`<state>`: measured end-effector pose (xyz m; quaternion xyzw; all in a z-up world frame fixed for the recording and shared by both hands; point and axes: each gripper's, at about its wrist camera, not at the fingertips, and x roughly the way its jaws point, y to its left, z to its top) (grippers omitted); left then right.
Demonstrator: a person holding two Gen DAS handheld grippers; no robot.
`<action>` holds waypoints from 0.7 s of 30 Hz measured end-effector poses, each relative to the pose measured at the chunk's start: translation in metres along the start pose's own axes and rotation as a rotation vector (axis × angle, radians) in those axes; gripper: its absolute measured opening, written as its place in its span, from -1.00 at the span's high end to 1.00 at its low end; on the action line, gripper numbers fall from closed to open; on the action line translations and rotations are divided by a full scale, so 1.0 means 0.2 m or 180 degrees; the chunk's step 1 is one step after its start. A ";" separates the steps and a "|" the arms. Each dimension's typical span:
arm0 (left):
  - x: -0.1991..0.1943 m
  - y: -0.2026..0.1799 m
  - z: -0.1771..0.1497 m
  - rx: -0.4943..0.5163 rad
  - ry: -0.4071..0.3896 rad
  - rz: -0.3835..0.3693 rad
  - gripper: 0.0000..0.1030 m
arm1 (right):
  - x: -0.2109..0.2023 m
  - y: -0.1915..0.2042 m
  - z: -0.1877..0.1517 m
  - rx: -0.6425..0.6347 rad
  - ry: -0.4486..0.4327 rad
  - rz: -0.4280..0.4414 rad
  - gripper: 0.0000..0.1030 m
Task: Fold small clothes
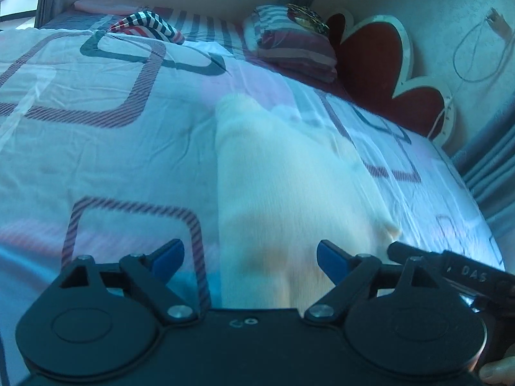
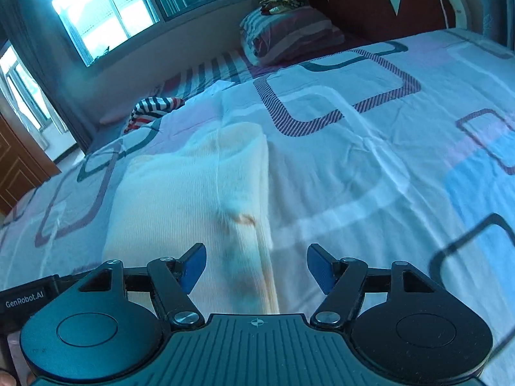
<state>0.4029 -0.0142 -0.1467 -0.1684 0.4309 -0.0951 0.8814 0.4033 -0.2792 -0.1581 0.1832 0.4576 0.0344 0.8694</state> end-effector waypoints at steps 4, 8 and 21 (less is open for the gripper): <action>0.08 0.02 0.06 -0.0117 0.0059 -0.0094 -0.68 | 0.13 -0.02 0.07 0.0043 0.0074 0.0158 -0.34; 0.16 0.07 0.05 -0.0291 0.0137 -0.0273 -0.67 | 0.24 -0.09 0.09 0.0183 0.0149 0.0356 -0.34; 0.11 -0.02 0.05 -0.0171 0.0023 -0.0412 0.30 | 0.24 -0.08 0.12 0.0341 0.0232 0.0769 0.38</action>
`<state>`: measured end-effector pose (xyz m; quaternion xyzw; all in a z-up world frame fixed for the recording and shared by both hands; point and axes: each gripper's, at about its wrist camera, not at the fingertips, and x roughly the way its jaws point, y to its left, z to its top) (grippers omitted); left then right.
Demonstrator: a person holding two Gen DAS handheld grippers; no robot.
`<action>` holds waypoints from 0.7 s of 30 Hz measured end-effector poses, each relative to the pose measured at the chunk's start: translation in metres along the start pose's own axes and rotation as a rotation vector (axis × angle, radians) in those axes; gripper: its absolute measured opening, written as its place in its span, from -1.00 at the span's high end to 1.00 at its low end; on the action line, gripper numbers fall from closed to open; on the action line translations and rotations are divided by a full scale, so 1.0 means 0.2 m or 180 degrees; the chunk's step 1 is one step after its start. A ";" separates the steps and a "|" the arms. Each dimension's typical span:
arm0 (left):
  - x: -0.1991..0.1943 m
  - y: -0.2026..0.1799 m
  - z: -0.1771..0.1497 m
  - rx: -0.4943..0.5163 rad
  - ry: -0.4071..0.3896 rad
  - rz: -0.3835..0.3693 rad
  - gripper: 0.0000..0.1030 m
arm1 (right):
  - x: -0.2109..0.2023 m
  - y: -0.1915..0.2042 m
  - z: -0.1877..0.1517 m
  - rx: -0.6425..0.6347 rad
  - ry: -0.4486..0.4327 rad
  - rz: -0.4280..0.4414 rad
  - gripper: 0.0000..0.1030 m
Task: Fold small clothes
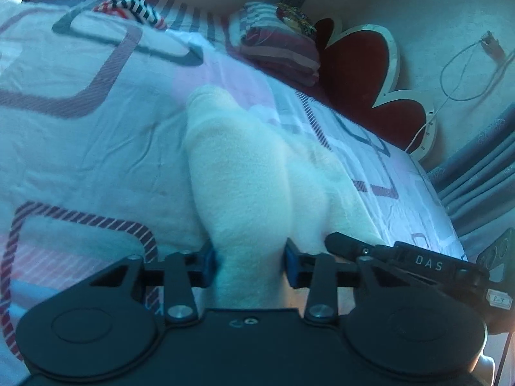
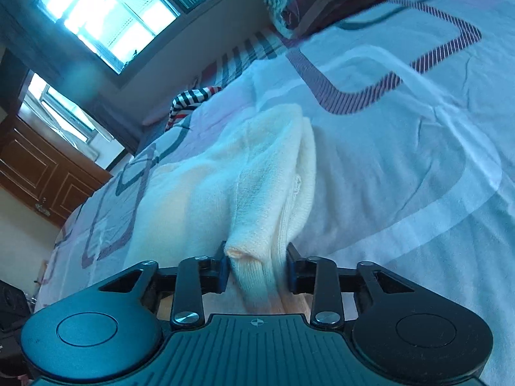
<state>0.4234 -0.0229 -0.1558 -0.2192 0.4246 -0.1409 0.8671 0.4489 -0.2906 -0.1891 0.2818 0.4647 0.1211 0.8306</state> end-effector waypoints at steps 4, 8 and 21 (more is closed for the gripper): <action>-0.12 -0.02 0.04 0.0044 -0.0115 -0.0102 0.34 | -0.07 0.13 0.00 -0.0085 -0.0113 0.0137 0.40; -0.32 0.02 0.09 0.0110 -0.0290 -0.0096 0.35 | -0.13 0.33 -0.02 -0.0225 -0.0169 0.0292 0.41; -1.04 0.81 0.21 0.0061 -0.0651 0.0164 0.35 | 0.24 1.31 -0.39 -0.0513 -0.0097 0.0687 0.41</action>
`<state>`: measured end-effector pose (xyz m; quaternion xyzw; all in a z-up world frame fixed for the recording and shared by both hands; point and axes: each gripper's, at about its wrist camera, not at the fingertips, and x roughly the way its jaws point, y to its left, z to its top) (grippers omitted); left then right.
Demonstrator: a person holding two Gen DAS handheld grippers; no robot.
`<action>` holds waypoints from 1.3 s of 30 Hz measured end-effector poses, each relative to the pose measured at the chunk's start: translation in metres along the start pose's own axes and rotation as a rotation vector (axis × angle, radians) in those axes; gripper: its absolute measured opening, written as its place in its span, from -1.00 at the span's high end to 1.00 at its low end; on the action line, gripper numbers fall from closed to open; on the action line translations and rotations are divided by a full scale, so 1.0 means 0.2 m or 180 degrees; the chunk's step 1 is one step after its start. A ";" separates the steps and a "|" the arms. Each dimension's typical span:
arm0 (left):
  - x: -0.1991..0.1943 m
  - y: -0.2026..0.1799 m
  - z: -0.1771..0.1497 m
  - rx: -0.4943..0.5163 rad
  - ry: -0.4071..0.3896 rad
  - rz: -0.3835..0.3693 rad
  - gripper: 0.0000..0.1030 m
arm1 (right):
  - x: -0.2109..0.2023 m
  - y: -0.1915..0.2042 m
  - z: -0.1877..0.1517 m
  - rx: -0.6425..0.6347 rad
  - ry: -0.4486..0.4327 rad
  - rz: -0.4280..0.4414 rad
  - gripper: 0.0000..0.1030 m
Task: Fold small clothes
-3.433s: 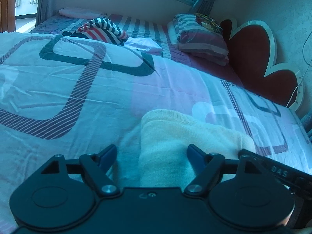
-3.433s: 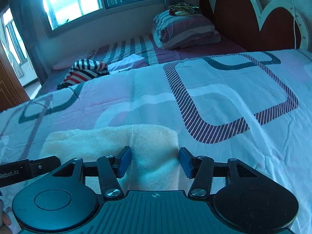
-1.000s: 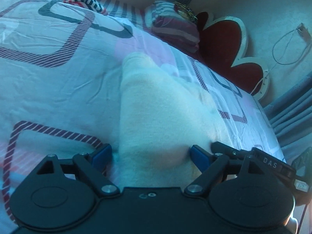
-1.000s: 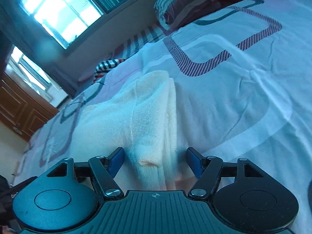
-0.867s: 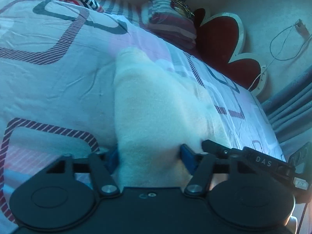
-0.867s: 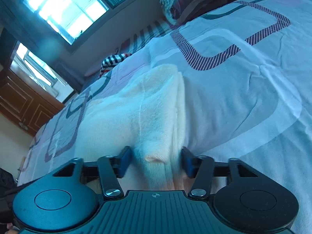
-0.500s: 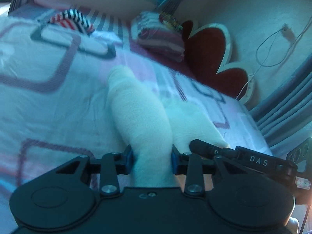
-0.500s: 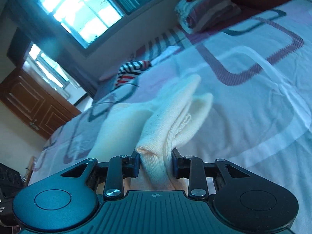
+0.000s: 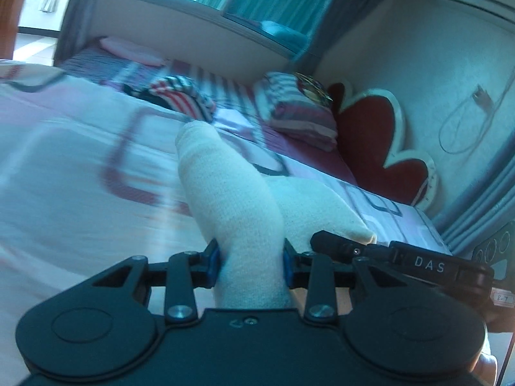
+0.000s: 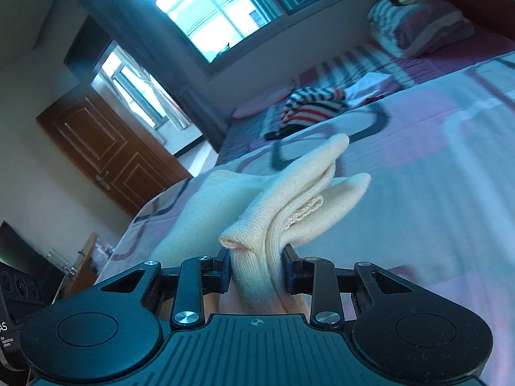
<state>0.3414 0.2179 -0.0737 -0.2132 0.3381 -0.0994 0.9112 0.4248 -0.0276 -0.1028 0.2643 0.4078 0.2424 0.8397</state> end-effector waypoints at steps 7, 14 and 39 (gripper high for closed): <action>-0.16 0.48 0.07 -0.0009 0.0038 0.0199 0.35 | 0.45 0.39 -0.24 -0.0093 0.0108 0.0061 0.41; -0.08 0.80 -0.05 -0.0141 0.0303 0.0416 0.02 | 0.70 0.38 -0.41 -0.0048 0.0382 -0.0161 0.40; -0.15 0.72 -0.08 -0.0084 0.0308 0.0869 -0.30 | 0.48 0.45 -0.48 -0.0351 0.0430 -0.0619 0.15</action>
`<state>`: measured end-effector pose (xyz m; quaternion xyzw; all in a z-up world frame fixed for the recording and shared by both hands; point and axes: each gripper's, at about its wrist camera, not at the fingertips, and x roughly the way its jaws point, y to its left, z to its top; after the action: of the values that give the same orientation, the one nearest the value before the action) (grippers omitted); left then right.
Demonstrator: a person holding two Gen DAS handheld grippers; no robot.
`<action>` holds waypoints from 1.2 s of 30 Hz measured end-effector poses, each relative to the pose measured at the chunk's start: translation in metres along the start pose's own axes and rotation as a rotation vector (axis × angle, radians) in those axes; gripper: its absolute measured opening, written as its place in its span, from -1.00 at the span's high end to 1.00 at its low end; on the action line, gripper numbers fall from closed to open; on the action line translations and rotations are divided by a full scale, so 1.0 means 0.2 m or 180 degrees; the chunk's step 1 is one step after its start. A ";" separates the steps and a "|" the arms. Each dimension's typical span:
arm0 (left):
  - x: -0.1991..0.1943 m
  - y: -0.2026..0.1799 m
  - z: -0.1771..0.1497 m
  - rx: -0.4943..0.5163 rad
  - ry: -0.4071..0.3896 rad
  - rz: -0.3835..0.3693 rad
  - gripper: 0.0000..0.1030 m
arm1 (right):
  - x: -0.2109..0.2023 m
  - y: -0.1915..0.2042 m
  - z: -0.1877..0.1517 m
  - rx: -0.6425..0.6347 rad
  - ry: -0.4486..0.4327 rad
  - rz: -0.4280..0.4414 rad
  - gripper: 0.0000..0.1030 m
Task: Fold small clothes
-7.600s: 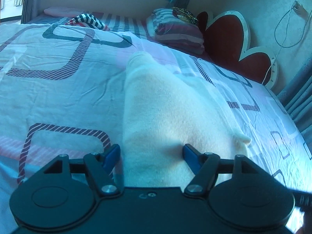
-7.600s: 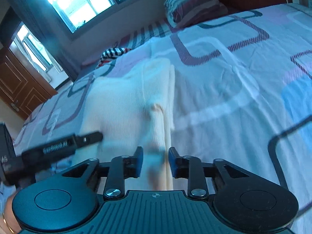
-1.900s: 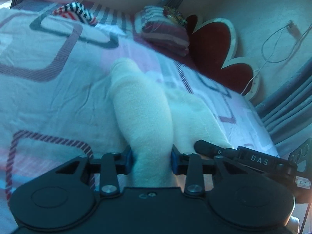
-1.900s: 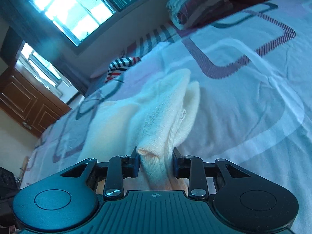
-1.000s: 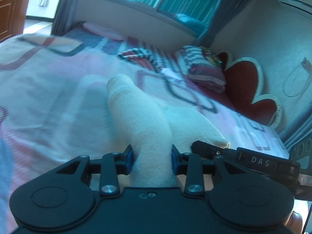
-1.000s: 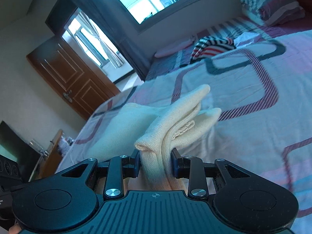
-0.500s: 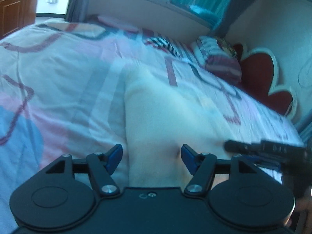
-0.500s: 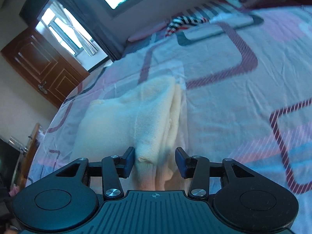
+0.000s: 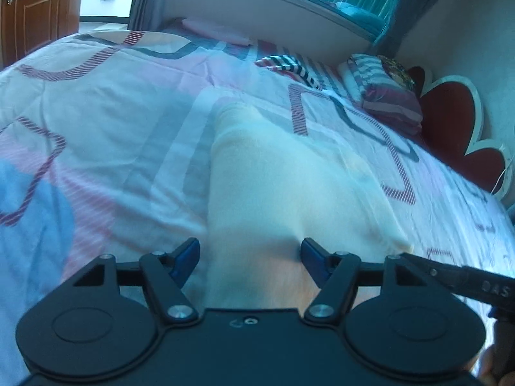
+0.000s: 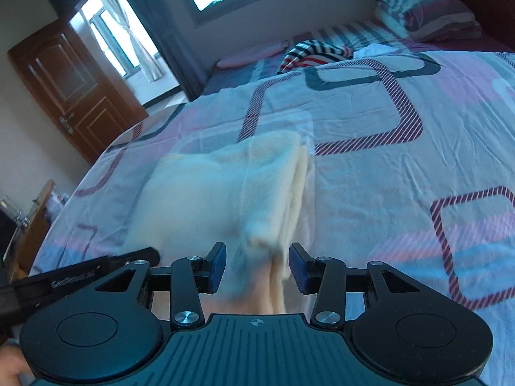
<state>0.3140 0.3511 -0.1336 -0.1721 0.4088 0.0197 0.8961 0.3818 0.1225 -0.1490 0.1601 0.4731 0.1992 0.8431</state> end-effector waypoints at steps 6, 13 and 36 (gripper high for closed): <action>-0.02 -0.01 -0.11 0.0000 0.0131 0.0076 -0.31 | -0.02 0.02 -0.18 -0.0091 0.0234 -0.0132 0.15; -0.06 -0.07 -0.15 0.0219 0.0167 0.0190 -0.31 | -0.07 0.05 -0.29 -0.0097 0.0184 -0.0360 0.82; -0.16 -0.10 -0.27 0.0479 0.0232 0.0307 -0.75 | -0.13 0.16 -0.42 -0.0194 0.0100 -0.0770 0.72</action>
<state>0.2578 0.3174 -0.1371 -0.0850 0.4493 0.0258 0.8890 0.2915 0.1434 -0.1570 0.0729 0.4959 0.1128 0.8579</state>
